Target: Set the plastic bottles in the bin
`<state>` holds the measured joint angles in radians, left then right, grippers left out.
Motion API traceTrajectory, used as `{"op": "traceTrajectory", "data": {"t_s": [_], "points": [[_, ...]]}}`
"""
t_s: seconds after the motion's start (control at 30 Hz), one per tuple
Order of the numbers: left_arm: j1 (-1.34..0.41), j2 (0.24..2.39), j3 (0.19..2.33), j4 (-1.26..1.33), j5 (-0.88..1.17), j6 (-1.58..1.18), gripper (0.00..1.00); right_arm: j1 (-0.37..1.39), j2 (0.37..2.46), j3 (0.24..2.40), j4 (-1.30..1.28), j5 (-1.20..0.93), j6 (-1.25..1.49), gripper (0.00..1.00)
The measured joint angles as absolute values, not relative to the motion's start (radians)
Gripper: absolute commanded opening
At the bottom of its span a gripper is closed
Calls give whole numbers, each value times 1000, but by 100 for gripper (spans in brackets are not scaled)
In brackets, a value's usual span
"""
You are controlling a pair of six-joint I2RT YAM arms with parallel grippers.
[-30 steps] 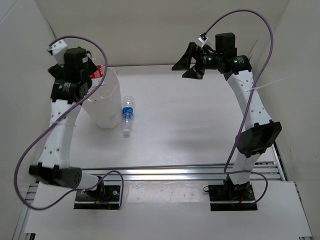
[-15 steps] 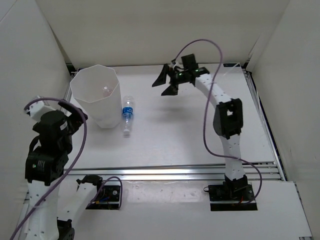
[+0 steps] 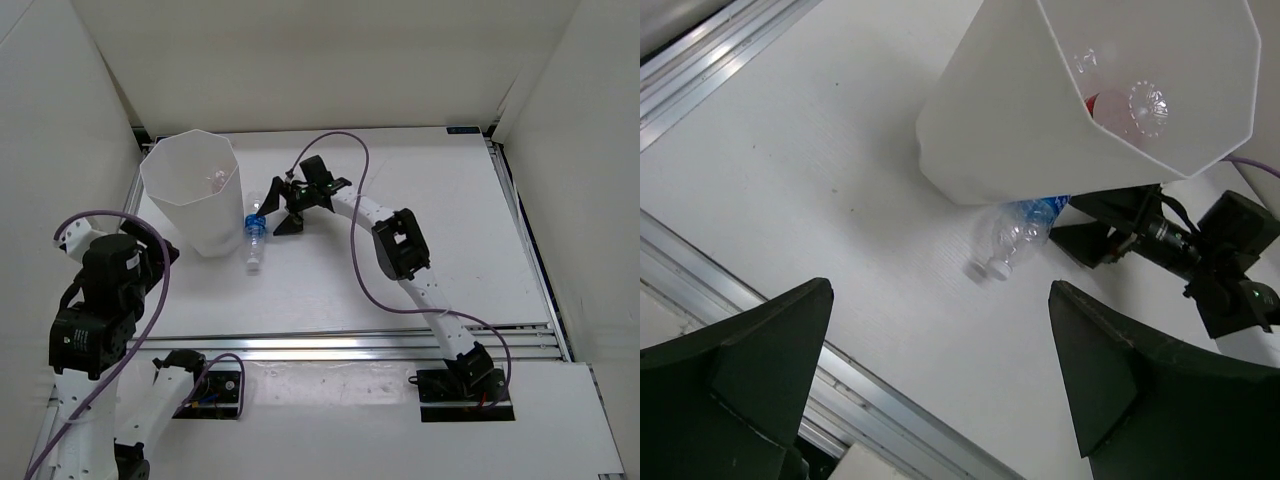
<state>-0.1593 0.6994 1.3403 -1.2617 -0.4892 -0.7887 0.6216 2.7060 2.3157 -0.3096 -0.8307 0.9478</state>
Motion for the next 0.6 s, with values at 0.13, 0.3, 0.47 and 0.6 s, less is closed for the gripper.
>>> {"op": "traceTrajectory", "data": {"t_s": [0.13, 0.3, 0.47, 0.6], "points": [[-159, 684, 1337, -1303, -476, -810, 100, 656, 2750, 2361, -236, -830, 1018, 99], [-159, 682, 1338, -1332, -459, -812, 100, 681, 2776, 2374, -183, -821, 1074, 69], [-159, 656, 1338, -1338, -451, -813, 100, 683, 2780, 2344, -153, -822, 1095, 29], [-159, 625, 1332, -1339, -457, -830, 100, 664, 2659, 2130, -113, -834, 1065, 18]]}}
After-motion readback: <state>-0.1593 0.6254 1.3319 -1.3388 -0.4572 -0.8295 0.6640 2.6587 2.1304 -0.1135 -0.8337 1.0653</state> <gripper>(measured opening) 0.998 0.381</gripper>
